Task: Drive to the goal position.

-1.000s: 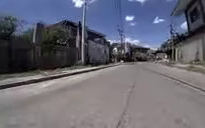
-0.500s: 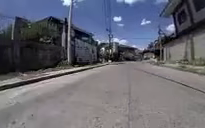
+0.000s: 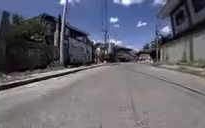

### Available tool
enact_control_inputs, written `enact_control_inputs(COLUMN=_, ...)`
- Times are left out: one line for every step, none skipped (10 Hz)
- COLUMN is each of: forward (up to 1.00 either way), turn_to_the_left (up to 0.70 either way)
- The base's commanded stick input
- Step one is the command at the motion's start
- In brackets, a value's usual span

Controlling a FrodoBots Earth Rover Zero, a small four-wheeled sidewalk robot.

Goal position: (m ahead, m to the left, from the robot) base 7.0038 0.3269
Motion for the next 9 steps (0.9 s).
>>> enact_control_inputs(forward=1.00, turn_to_the_left=0.00)
enact_control_inputs(forward=1.00, turn_to_the_left=0.00)
enact_control_inputs(forward=1.00, turn_to_the_left=0.00)
enact_control_inputs(forward=1.00, turn_to_the_left=0.00)
enact_control_inputs(forward=1.00, turn_to_the_left=0.00)
enact_control_inputs(forward=1.00, turn_to_the_left=0.00)
enact_control_inputs(forward=1.00, turn_to_the_left=0.00)
enact_control_inputs(forward=1.00, turn_to_the_left=0.00)
enact_control_inputs(forward=1.00, turn_to_the_left=0.00)
